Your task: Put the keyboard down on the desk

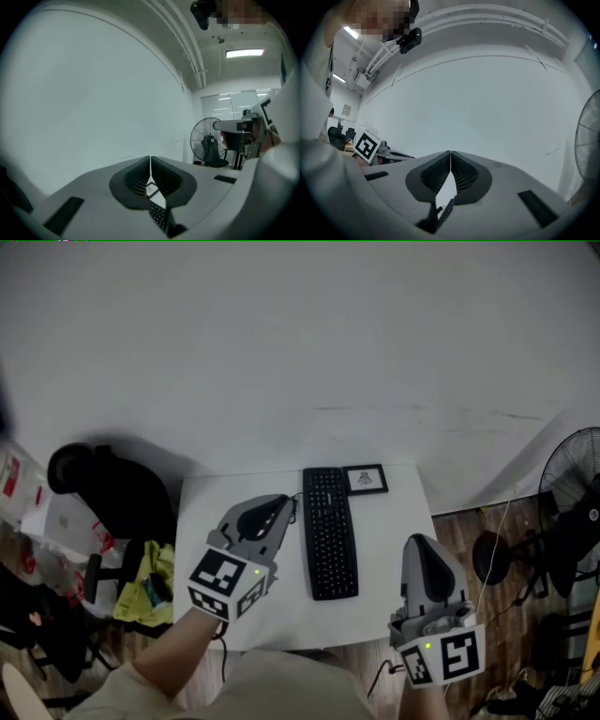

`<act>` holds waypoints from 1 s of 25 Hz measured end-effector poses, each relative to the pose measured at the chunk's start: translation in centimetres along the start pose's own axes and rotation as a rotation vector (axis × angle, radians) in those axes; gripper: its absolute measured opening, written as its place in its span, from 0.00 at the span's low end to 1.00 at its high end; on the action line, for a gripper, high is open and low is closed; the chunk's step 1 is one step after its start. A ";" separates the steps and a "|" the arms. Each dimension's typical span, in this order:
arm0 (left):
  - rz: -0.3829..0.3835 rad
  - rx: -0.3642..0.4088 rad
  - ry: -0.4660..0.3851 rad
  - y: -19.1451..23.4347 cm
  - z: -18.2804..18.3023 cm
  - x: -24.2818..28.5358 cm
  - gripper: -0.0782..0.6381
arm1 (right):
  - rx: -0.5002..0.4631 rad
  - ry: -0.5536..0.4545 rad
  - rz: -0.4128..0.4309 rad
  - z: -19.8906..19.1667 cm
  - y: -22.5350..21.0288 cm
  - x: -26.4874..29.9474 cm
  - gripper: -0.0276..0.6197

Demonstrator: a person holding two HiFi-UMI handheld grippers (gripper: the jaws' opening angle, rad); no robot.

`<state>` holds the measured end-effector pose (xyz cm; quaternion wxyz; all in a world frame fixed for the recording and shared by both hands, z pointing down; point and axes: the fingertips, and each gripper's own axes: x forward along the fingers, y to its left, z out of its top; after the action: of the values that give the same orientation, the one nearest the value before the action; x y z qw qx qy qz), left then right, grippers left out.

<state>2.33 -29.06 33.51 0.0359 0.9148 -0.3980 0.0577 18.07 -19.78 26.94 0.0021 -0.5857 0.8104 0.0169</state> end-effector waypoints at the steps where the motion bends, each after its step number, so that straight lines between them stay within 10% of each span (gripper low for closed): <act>1: -0.014 0.012 -0.013 -0.5 0.6 -0.6 0.15 | -0.005 -0.009 0.003 0.5 0.3 -0.3 0.08; 11: -0.085 0.088 -0.132 -3.9 3.6 -6.1 0.14 | -0.014 0.004 0.039 1.3 2.8 -1.6 0.08; 25: -0.077 0.037 0.048 -3.8 -5.0 -7.1 0.14 | 0.041 0.139 0.058 -4.8 3.9 -0.8 0.08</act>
<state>-0.11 -20.75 37.46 0.0305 0.9284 -0.3603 0.0857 14.72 -17.92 31.90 -0.0429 -0.5614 0.8255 -0.0403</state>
